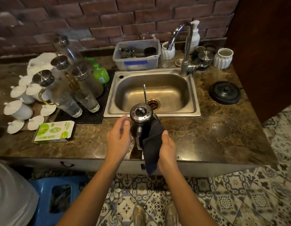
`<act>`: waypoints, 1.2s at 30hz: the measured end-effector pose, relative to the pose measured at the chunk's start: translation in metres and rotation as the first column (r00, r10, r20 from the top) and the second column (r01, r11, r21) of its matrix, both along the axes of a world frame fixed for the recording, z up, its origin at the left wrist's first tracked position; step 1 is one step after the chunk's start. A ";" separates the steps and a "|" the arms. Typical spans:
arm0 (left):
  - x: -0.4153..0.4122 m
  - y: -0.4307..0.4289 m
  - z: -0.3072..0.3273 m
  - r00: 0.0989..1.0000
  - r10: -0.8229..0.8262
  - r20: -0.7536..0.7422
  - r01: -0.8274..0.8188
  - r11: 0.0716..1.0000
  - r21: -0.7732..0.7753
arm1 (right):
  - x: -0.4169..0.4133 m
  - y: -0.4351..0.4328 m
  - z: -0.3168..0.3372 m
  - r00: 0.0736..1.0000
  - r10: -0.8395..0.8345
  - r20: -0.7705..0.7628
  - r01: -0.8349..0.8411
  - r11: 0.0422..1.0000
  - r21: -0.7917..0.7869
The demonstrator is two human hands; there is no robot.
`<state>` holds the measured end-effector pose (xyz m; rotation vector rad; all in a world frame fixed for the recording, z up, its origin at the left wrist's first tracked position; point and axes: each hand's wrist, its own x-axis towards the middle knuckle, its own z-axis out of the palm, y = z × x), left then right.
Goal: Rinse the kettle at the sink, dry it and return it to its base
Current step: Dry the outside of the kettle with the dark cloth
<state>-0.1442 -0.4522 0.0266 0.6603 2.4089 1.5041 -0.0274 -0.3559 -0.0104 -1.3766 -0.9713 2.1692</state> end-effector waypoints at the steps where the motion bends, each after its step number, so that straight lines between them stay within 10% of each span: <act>1: 0.000 -0.004 0.001 1.000 0.000 0.017 0.000 1.000 0.003 | 0.003 0.001 0.008 0.999 -0.028 -0.029 0.027 0.999 -0.046; 10: -0.008 -0.032 0.032 0.976 -0.108 0.189 0.075 0.982 0.175 | 0.006 -0.017 0.072 0.862 -0.176 -0.475 0.067 0.969 -0.238; 16: -0.016 -0.067 0.047 0.599 -0.334 0.728 0.029 0.917 0.397 | -0.015 -0.066 0.093 0.776 -0.045 -0.629 -0.073 0.984 -0.160; 27: -0.070 -0.122 0.048 0.760 -0.392 0.519 0.126 0.872 0.474 | -0.047 -0.086 0.116 0.910 0.215 -0.354 -0.126 0.958 0.259; 36: -0.094 -0.139 0.053 0.848 -0.405 0.341 0.243 0.871 0.428 | -0.050 -0.064 0.133 0.852 0.512 0.111 -0.463 0.639 0.614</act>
